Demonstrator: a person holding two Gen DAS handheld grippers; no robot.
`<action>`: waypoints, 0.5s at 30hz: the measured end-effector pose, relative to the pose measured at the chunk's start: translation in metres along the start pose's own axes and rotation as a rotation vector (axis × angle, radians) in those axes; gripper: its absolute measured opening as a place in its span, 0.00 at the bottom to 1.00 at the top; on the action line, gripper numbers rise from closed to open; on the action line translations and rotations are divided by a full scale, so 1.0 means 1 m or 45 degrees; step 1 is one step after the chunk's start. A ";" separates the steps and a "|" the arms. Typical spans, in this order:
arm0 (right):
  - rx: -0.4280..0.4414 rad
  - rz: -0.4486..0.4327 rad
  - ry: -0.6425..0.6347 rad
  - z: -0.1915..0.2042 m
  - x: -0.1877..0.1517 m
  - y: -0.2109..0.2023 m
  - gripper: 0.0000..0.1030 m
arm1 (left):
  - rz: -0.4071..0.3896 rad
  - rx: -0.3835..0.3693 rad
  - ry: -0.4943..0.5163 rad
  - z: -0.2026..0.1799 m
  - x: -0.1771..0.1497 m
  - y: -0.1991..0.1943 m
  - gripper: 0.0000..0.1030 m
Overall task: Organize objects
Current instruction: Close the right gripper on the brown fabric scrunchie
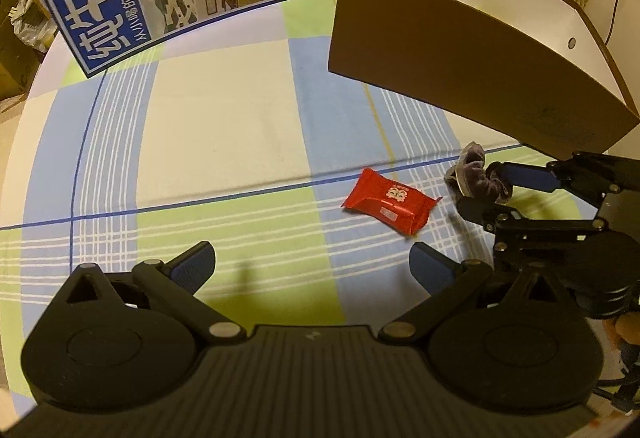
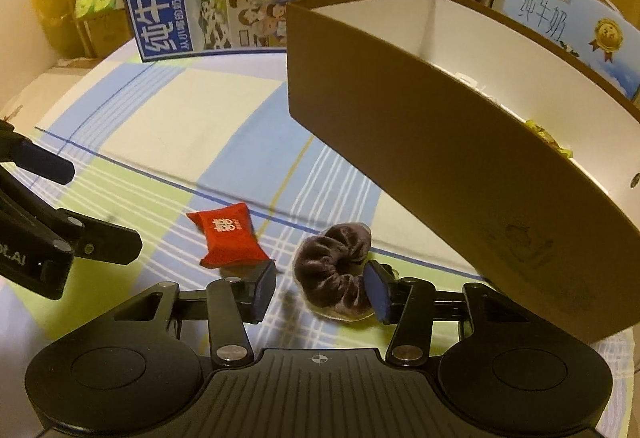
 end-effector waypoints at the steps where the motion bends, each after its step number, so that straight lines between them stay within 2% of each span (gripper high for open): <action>1: -0.003 0.006 0.000 -0.002 0.000 0.002 0.38 | 0.003 -0.003 0.003 -0.001 0.001 0.002 0.99; 2: -0.015 0.012 0.009 -0.004 0.000 0.004 0.30 | 0.005 -0.004 0.006 -0.003 0.002 0.003 0.99; 5: -0.001 0.004 0.093 -0.018 0.000 0.004 0.21 | 0.005 -0.008 0.017 -0.007 0.005 0.008 0.99; 15: -0.049 -0.046 0.309 -0.065 -0.003 -0.020 0.13 | -0.002 -0.017 0.033 -0.024 0.020 0.023 0.99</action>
Point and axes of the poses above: each gripper's, at about its wrist camera, not at the fingertips, and y roughly the way its jaws point, z to its left, x to its top, the point moved 5 cm from there along y, roughly the way its jaws point, and after that the axes turned 4 degrees about y, right-handed, at the moved point
